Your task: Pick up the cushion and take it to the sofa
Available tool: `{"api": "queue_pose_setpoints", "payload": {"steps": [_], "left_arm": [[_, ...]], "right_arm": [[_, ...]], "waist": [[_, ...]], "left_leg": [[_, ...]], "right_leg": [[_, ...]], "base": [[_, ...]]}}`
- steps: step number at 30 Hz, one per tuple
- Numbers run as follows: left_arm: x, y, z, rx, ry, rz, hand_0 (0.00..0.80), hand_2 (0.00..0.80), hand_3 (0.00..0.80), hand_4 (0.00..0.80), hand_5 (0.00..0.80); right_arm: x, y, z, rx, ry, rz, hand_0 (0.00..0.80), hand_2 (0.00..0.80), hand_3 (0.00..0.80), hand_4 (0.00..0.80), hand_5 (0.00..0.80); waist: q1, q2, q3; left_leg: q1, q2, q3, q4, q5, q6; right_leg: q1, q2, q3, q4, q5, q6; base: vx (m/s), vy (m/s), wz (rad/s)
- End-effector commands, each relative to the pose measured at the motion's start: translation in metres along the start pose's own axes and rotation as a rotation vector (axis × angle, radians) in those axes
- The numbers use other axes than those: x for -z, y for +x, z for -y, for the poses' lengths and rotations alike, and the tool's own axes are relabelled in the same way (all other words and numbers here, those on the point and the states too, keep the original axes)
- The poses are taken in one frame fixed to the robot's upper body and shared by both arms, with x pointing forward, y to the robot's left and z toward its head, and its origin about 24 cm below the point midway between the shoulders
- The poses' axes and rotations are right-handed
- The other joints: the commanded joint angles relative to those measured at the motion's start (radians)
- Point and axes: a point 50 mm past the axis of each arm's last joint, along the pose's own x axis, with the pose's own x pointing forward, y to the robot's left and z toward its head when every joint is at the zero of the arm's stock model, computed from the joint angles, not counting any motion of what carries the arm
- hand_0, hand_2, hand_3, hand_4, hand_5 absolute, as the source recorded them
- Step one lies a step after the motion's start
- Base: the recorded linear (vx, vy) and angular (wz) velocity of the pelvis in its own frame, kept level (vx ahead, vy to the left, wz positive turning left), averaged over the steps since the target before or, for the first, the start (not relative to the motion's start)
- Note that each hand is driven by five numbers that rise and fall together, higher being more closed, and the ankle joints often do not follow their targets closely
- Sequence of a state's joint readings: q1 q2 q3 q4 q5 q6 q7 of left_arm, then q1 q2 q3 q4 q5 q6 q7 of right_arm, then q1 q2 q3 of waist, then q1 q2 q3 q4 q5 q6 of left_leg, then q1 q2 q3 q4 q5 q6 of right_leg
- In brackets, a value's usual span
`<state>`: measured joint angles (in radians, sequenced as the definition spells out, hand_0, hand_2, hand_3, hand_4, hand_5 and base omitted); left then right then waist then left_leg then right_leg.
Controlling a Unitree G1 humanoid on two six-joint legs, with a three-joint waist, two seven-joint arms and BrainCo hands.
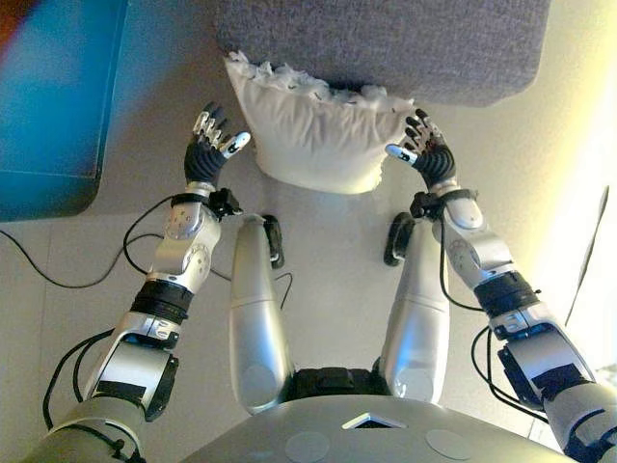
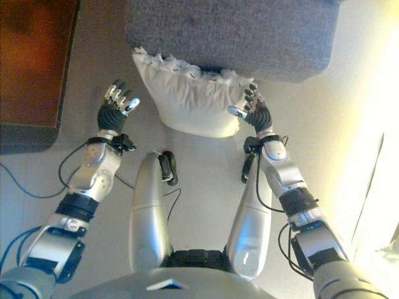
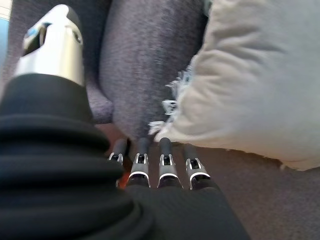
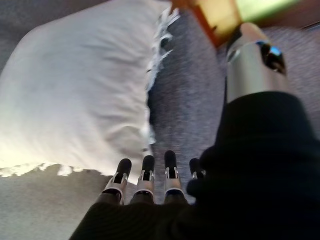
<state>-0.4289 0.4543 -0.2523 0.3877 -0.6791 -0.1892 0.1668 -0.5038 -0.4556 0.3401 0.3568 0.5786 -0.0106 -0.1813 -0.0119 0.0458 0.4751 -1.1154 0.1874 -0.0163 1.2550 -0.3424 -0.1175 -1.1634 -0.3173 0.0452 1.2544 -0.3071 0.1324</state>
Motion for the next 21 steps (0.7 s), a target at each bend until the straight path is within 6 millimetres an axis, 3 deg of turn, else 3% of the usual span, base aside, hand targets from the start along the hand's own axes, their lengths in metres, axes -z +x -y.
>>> {"api": "queue_pose_setpoints", "payload": {"steps": [1, 13, 21], "left_arm": [[-0.013, 0.015, -0.008, -0.043, 0.019, 0.036, 0.000, 0.000, 0.000, 0.000, 0.000], [-0.039, 0.050, -0.047, -0.272, -0.001, -0.059, 0.000, 0.000, 0.000, 0.000, 0.000], [-0.046, 0.048, -0.066, -0.366, -0.059, -0.036, 0.000, 0.000, 0.000, 0.000, 0.000]], "right_arm": [[-0.009, 0.008, -0.003, -0.045, -0.063, -0.009, 0.000, 0.000, 0.000, 0.000, 0.000], [-0.050, 0.041, 0.004, 0.039, -0.123, -0.020, 0.000, 0.000, 0.000, 0.000, 0.000], [-0.042, 0.028, 0.025, 0.131, -0.149, -0.033, 0.000, 0.000, 0.000, 0.000, 0.000]], "waist": [[-0.008, 0.030, -0.036], [-0.050, 0.059, -0.040], [-0.079, 0.050, -0.025]], "left_leg": [[-0.077, 0.010, 0.013, 0.000, 0.031, 0.022], [-0.142, 0.036, 0.048, 0.107, 0.026, 0.020], [-0.135, 0.052, 0.060, 0.099, 0.018, 0.017]], "right_leg": [[-0.027, -0.012, 0.033, 0.077, -0.018, -0.036], [-0.112, 0.006, 0.088, 0.193, -0.052, -0.075], [-0.109, 0.011, 0.090, 0.177, -0.054, -0.080]], "base": [[0.048, 0.105, -0.02], [0.068, 0.123, -0.04], [0.023, 0.066, -0.03]]}}
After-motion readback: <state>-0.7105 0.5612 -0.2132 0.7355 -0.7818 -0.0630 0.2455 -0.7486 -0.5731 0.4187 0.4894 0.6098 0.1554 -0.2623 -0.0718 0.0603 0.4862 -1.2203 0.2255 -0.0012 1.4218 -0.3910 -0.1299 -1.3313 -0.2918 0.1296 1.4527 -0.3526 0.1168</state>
